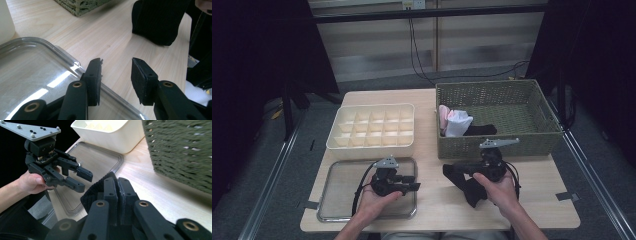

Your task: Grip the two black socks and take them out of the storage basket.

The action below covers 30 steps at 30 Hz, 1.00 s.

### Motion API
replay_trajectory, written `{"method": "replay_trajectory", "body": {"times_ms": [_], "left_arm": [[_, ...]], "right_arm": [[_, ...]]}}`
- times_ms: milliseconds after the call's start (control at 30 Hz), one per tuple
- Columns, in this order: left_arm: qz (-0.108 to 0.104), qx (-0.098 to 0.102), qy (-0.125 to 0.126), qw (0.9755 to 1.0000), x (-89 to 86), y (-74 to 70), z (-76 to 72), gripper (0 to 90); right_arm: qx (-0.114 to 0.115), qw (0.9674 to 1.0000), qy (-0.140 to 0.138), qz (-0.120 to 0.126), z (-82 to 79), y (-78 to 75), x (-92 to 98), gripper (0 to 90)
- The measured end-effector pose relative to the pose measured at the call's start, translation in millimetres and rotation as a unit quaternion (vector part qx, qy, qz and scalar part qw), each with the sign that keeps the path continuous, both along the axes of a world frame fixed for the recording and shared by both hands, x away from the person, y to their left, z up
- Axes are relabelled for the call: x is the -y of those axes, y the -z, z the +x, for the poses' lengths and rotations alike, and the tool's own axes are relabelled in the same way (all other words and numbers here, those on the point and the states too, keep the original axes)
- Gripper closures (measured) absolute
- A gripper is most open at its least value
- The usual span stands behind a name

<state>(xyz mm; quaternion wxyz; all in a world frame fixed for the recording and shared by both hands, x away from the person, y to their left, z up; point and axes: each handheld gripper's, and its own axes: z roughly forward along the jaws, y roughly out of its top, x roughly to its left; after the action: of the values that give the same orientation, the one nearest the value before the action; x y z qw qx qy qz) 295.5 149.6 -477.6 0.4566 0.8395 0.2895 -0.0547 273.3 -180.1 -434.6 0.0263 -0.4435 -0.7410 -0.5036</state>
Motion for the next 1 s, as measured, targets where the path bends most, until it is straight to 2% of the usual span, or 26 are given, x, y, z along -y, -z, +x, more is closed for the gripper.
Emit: {"method": "replay_trajectory", "body": {"times_ms": [100,200,333,500,567,633,767,1000], "left_arm": [[-0.003,0.002,0.001,1.0000,3.5,-1.4,-1.0,60.3],[-0.002,0.002,0.005,1.0000,8.4,-2.2,-1.7,60.3],[0.005,0.003,0.016,0.9998,17.5,-3.9,-2.4,60.3],[0.002,0.008,0.029,0.9995,27.5,-7.6,-5.3,60.1],[0.004,0.007,0.034,0.9994,28.6,-7.4,-6.7,59.9],[0.004,0.007,0.033,0.9994,28.1,-6.6,-7.1,59.7],[0.002,0.004,0.029,0.9996,26.4,-6.2,-5.5,59.4],[0.006,0.004,0.033,0.9994,27.0,-5.5,-6.0,59.1]], "right_arm": [[0.005,1.0000,0.000,-0.003,-1.3,-1.4,6.2,85.5],[0.008,0.9999,0.012,-0.005,-4.0,2.1,19.0,85.3],[0.002,0.9994,0.031,-0.017,-8.8,8.7,40.7,84.9],[-0.006,0.9982,0.047,-0.037,-14.6,19.2,62.9,82.4],[-0.007,0.9973,0.056,-0.047,-17.1,22.1,69.4,77.3],[-0.013,0.9966,0.061,-0.053,-19.4,24.2,75.8,78.7],[-0.011,0.9940,0.082,-0.073,-24.6,26.5,87.1,71.0],[-0.004,0.9895,0.113,-0.089,-28.7,22.4,99.8,62.8]]}}
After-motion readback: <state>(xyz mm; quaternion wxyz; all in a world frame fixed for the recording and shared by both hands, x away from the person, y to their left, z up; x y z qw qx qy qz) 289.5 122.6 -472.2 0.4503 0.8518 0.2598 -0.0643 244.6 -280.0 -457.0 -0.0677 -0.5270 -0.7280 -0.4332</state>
